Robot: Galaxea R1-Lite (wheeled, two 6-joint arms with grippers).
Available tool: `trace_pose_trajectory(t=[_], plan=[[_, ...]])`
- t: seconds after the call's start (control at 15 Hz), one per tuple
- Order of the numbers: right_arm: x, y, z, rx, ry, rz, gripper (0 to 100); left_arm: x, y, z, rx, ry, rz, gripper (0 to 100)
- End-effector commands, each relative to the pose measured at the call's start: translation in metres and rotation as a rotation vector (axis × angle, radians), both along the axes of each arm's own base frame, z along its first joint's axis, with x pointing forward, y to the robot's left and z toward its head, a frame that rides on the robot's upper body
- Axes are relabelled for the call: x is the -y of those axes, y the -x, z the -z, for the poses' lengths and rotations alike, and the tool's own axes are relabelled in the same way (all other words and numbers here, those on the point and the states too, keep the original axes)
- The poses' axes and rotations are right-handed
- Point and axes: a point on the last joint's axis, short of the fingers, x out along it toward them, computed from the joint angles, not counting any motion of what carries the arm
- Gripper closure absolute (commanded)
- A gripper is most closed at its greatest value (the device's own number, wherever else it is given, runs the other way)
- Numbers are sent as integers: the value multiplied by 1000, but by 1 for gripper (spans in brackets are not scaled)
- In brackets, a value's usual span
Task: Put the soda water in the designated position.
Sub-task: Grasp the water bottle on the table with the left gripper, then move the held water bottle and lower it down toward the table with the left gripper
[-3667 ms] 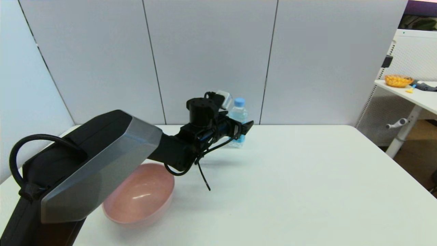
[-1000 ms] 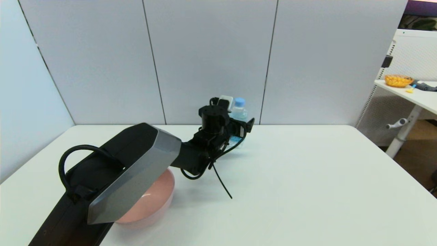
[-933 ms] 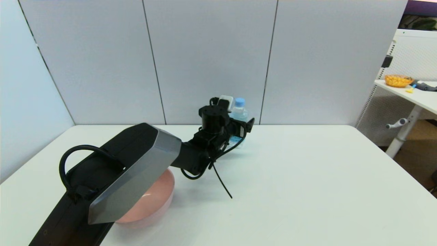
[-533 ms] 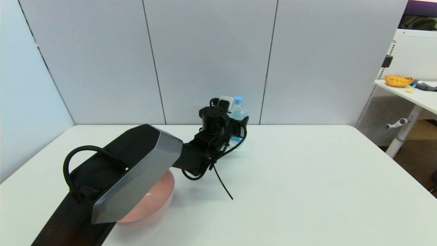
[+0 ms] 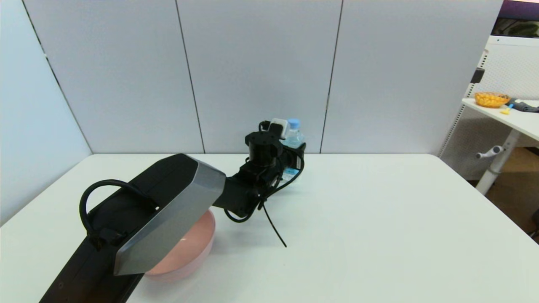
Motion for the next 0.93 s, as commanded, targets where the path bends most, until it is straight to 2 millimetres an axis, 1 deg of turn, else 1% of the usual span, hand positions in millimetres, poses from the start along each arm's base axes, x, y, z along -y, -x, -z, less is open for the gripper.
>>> trace_pose_trajectory(t=[0.07, 0.13, 0.33, 0.53, 0.73, 0.93], plan=[[0, 0, 0, -2, 0, 1, 0, -4, 3, -20, 34, 19, -2, 100], [0, 0, 0, -3, 0, -1, 0, -8, 4, -27, 45, 21, -9, 100], [0, 0, 0, -2, 0, 1, 0, -36, 1, -50, 92, -21, -60, 100], [0, 0, 0, -2, 0, -1, 0, -60, 13, -69, 90, -37, -89, 100], [0, 0, 0, -2, 0, -1, 0, -98, 30, -96, 114, -76, -144, 100], [0, 0, 0, -2, 0, -1, 0, -142, 45, -115, 122, -99, -215, 100]])
